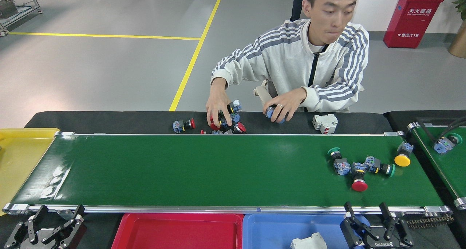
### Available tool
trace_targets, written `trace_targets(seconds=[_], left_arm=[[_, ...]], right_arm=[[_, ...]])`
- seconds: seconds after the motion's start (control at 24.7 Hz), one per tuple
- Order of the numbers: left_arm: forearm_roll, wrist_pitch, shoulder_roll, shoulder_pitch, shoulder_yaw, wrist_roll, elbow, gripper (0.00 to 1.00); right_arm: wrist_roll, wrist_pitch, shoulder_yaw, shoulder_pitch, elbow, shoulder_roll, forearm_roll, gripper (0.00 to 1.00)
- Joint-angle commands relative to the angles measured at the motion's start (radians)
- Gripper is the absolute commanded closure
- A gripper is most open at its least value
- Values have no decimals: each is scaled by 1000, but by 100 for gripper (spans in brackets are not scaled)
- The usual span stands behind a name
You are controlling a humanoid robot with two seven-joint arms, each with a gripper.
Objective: Pick switch part from conveyor to tray
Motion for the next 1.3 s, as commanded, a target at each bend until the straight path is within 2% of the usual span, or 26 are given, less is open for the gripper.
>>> trace_targets(seconds=[0.0,0.16,0.28,0.69,0.89,1.14,1.18,1.22,1.26], left_arm=[[-2,-5,11,-1,5,3,-10,0],[-2,-6,8,1,5,3,-10,0],[-2,-6,9,-1,5,3,-12,0],[-3,-8,8,1,3,1,-9,0],[-3,-6,11,-10,-24,1,-9,0],[-3,-5,9,-15,-32,0,-7,0],[-3,-5,9,-19,-36,0,-7,0],[-3,-3,9,-22,-38,0,-7,0],[-3,-3,9,-25,-39,0,-6,0]], right_arm=[[44,15,-1,-27,-14,-6,2,1],[111,15,48,-124,17,-4,51,1],[154,15,105,-180,58,-6,59,1],[174,21,226,-323,207,5,70,1],[175,64,295,-441,343,36,71,1],[174,70,335,-527,443,71,70,1],[172,70,341,-532,455,76,70,2],[169,69,344,-535,458,80,71,9],[169,64,355,-535,458,77,76,27]])
